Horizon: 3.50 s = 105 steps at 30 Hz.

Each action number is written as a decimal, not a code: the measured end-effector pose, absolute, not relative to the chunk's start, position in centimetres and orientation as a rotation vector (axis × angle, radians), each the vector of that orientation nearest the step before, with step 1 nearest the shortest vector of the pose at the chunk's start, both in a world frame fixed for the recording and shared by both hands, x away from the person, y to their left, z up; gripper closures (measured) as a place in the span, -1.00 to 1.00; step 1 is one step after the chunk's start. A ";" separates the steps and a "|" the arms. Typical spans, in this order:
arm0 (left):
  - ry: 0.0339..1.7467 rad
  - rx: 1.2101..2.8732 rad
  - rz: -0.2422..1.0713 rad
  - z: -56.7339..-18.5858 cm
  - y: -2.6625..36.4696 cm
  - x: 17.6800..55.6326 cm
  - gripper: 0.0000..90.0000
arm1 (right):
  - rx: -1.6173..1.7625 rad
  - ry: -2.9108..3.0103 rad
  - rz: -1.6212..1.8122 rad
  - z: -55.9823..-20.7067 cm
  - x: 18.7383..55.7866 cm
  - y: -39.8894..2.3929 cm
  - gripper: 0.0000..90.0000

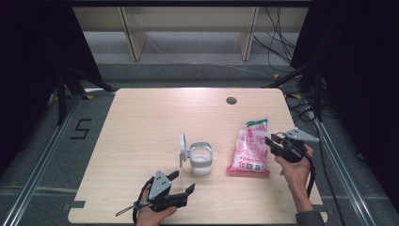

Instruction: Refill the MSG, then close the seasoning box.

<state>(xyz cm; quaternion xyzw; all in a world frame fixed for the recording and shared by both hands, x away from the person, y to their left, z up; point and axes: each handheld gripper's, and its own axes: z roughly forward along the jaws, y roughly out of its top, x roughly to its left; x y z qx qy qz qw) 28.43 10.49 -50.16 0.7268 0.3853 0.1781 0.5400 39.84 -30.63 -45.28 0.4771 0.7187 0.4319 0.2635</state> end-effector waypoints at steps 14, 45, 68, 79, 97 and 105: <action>0.944 1.730 0.461 -50.0 11.4 28.5 -0.41 | 1.241 1.952 1.121 -44.9 37.3 -29.9 -0.03; 0.875 1.731 0.543 -48.8 12.9 29.3 0.38 | 1.161 2.137 1.193 -46.1 33.1 -25.3 -0.08; 0.885 1.744 0.615 -47.8 13.1 30.0 0.94 | 1.101 2.218 1.197 -46.7 30.8 -24.6 -0.08; 0.853 1.751 0.629 -47.0 13.1 30.3 0.97 | 1.045 2.240 1.203 -47.0 29.9 -24.5 -0.08; 0.844 1.759 0.641 -45.2 12.3 31.9 0.98 | 1.019 2.268 1.210 -47.2 29.0 -24.3 -0.08; 0.820 1.760 0.648 -44.8 11.9 32.4 0.98 | 1.008 2.300 1.211 -47.4 28.8 -24.4 -0.08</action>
